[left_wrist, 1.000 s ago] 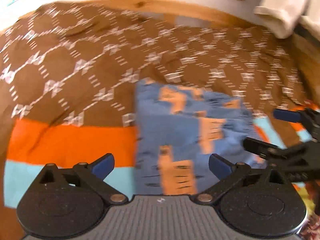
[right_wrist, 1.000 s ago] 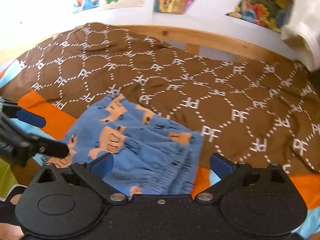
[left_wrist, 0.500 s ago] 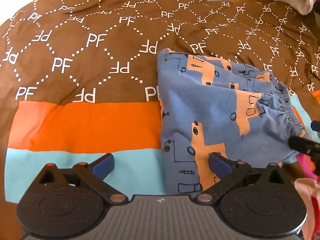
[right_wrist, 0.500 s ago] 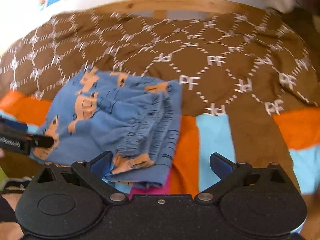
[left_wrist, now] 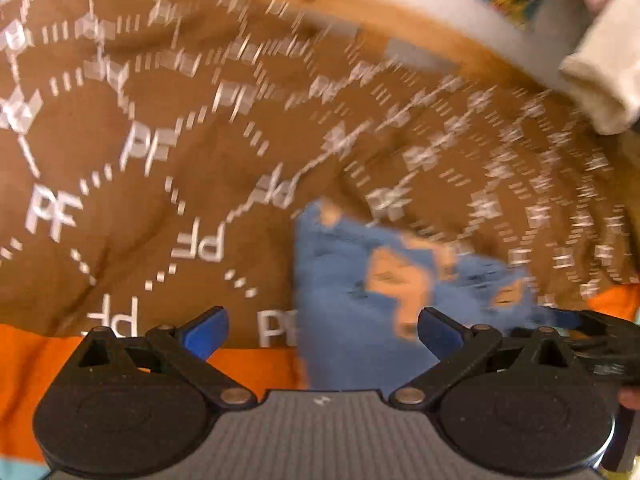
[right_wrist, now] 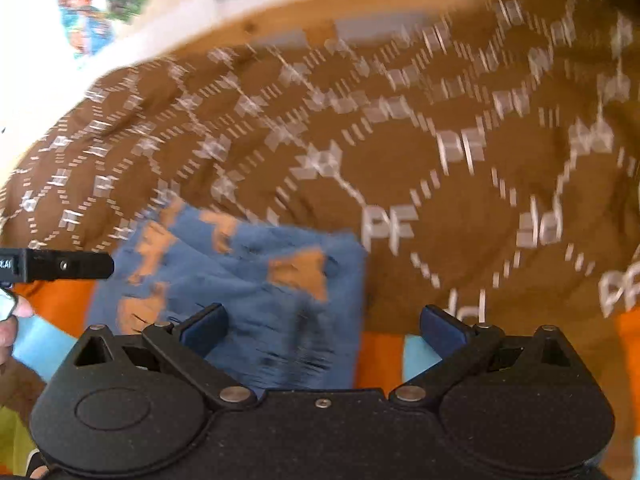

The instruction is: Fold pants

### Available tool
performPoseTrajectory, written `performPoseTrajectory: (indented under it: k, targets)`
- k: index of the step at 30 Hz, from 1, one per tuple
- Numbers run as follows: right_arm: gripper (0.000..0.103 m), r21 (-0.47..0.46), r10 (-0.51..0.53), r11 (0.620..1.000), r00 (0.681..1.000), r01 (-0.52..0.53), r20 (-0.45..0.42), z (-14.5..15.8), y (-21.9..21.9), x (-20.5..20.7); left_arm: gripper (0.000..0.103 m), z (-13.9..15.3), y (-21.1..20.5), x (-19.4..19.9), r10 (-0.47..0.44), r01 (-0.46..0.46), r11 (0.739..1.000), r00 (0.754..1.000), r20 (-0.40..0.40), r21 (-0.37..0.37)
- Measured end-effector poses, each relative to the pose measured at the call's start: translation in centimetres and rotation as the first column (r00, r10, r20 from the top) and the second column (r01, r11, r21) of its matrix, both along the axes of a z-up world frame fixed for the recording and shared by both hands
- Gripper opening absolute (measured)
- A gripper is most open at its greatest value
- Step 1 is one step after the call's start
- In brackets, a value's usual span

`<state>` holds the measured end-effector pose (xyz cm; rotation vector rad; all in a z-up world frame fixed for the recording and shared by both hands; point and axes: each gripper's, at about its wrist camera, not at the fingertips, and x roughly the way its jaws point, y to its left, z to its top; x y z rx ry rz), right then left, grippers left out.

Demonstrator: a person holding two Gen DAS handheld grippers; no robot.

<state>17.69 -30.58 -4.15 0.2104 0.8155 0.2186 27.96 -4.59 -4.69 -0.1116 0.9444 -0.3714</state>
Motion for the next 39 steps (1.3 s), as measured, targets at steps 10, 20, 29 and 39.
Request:
performPoseTrajectory:
  k: [10,20,29,39]
  targets:
    - [0.102,0.061,-0.039,0.998,0.997,0.035,0.069,-0.3,-1.1,-1.5,0.103,-0.9,-0.5,-2.6,-0.037,0.037,0.999,0.997,0.063,0.007]
    - [0.063,0.165,-0.049,0.986,0.995,0.033,0.091,-1.4,0.1,-1.1,0.103,-1.4,0.8,-2.9,0.036,-0.034,0.997,0.999,0.032,-0.07]
    - [0.028,0.034,-0.012,0.999,0.984,0.006,0.18,0.2,2.3,-3.0,0.05,-0.1,-1.1,-4.6,-0.054,0.056,0.998,0.996,0.068,-0.031]
    - [0.02,-0.23,0.113,0.973,0.927,-0.03,0.357,3.7,5.8,-5.3,0.018,3.1,-2.0,-6.5,-0.06,0.065,0.998,0.975,0.214,-0.016]
